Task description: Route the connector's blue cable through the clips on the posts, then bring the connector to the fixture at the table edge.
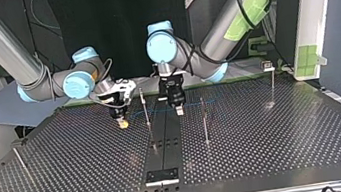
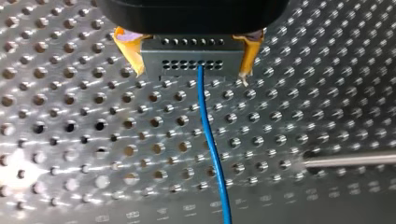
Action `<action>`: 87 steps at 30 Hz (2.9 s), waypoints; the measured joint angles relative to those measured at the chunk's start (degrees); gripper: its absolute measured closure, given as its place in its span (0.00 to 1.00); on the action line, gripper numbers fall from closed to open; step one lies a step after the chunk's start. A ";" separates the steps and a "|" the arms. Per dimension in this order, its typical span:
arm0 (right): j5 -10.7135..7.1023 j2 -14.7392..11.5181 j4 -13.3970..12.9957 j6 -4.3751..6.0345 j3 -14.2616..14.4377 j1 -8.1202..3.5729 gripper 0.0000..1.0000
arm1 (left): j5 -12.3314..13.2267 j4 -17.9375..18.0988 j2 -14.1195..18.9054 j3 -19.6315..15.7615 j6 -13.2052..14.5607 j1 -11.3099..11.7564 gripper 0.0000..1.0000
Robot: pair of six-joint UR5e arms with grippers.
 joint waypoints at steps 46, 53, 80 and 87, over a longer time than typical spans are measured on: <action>2.59 -10.96 -2.02 -2.17 14.62 1.62 1.00 | 2.41 2.44 -1.63 -5.19 -0.17 -0.97 1.00; 2.59 -11.03 -2.31 -2.17 16.14 2.15 1.00 | 2.28 2.86 -5.29 -5.21 -0.94 -2.12 1.00; 4.14 -10.91 -8.56 -1.58 22.58 1.99 1.00 | 2.99 4.07 -7.04 -6.69 -1.14 -3.64 1.00; 5.13 -10.45 -11.92 -1.55 24.02 1.05 1.00 | 2.99 4.41 -7.06 -6.70 -1.13 -3.76 1.00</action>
